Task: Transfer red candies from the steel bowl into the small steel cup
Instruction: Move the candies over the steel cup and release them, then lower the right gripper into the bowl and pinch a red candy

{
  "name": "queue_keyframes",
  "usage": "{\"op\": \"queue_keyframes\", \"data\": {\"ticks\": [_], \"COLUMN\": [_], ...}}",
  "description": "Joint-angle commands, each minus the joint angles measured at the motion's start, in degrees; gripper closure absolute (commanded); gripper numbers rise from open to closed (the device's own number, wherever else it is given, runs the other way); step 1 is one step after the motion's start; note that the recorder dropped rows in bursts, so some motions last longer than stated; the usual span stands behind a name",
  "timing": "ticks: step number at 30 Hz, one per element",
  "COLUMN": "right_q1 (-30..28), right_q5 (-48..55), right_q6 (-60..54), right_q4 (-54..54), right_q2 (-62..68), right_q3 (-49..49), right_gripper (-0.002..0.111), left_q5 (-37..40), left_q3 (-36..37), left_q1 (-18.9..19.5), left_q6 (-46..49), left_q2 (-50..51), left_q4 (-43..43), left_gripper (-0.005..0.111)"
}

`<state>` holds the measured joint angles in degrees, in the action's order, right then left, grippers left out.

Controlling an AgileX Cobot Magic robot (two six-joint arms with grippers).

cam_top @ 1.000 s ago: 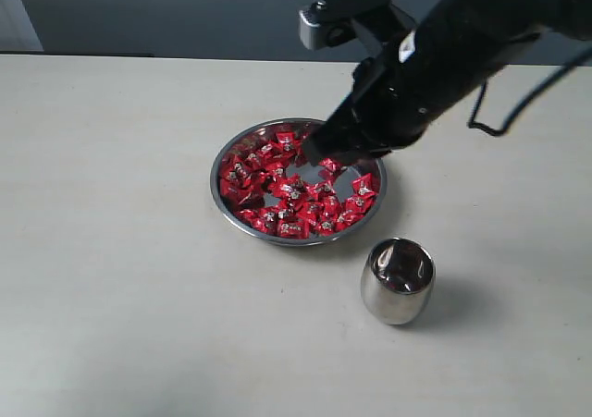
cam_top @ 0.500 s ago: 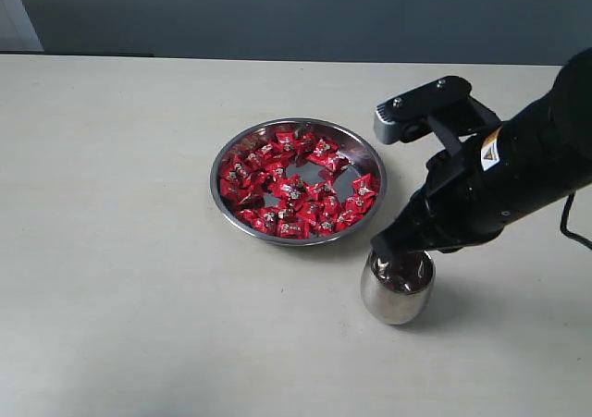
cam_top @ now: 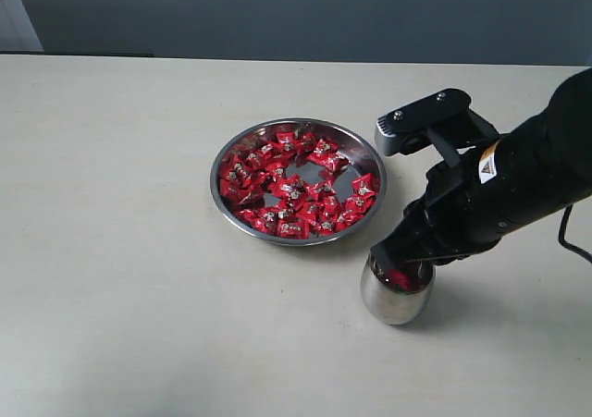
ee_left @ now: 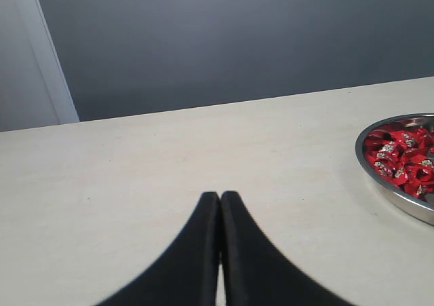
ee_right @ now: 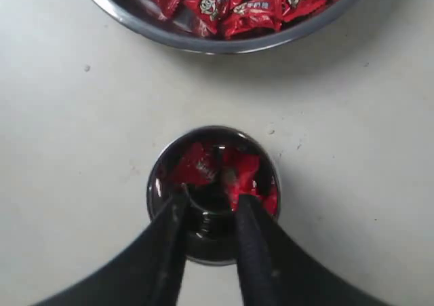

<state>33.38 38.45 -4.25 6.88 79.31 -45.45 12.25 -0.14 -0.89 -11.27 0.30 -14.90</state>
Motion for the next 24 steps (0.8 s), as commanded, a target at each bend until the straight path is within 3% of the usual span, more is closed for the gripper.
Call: {"op": "queue_keyframes", "data": {"ticks": [1,13,17,21,24], "right_q1": [-0.01,-0.01,-0.01,-0.01,-0.01], "right_q5": [-1.49,-17.65,-17.31,-10.42,-4.68], "right_q6": [-0.16,-0.16,-0.27,-5.05,-8.08], "right_q4": [-1.29,-0.84,-1.03,-0.81,-0.16], "right_q2": [0.23,3.34,9.94,22.53,30.57], "right_q3": [0.06,-8.82,-15.03,-25.48,-32.01], "right_gripper": [0.072,0.076,0.077,0.077,0.068], "left_q5": [-0.33,-0.33,-0.33,-0.33,-0.33], "left_q3": [0.14,0.14,0.14,0.14,0.14], "left_q1": [-0.37,-0.37,-0.37,-0.37,-0.37], "left_q6": [-0.21,-0.21,-0.21,-0.21,-0.21], "left_q2": [-0.3,-0.3,-0.3,-0.3,-0.3], "left_q4": [0.23,0.23,0.23,0.23,0.23], "left_gripper": [0.106,0.106,0.106,0.106,0.106]}}
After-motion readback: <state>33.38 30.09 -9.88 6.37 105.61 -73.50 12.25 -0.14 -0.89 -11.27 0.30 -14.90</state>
